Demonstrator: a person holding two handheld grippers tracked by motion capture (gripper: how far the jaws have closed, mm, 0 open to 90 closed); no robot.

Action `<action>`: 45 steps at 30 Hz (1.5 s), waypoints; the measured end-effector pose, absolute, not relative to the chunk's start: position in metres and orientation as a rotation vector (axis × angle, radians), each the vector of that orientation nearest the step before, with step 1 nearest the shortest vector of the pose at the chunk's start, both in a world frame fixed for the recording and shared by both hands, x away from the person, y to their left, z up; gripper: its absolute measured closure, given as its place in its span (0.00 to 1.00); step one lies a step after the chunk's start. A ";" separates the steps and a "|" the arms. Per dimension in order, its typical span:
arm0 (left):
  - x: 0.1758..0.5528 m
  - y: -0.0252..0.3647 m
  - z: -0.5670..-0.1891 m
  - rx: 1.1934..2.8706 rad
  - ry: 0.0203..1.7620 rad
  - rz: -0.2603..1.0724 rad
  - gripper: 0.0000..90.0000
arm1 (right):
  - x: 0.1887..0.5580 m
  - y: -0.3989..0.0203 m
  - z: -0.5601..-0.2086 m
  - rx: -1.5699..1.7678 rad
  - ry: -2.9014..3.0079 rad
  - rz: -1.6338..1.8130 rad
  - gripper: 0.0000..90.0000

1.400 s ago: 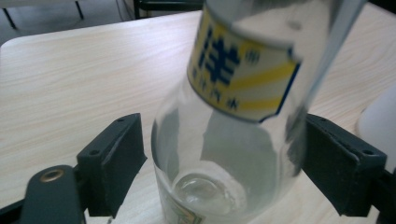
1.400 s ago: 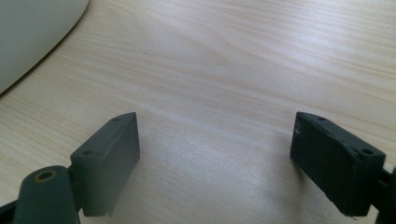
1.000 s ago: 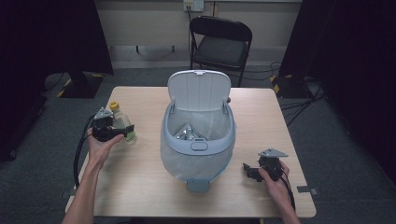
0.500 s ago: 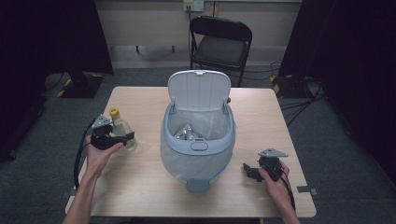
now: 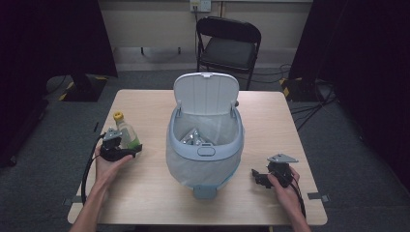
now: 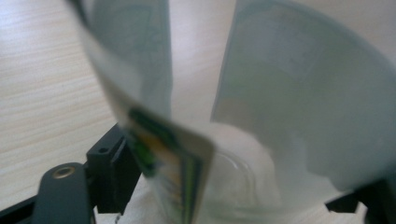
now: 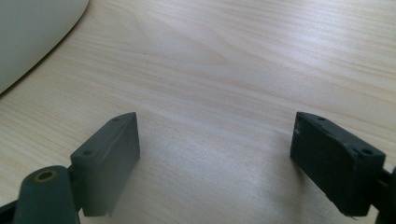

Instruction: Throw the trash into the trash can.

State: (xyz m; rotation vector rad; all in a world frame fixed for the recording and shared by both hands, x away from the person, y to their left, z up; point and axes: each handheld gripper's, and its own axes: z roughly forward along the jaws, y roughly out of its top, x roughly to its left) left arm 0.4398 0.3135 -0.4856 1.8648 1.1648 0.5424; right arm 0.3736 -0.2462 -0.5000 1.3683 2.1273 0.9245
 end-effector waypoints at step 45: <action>0.421 0.309 -0.454 1.750 1.151 0.506 0.31 | 0.374 -0.246 -0.500 1.369 2.127 0.925 0.16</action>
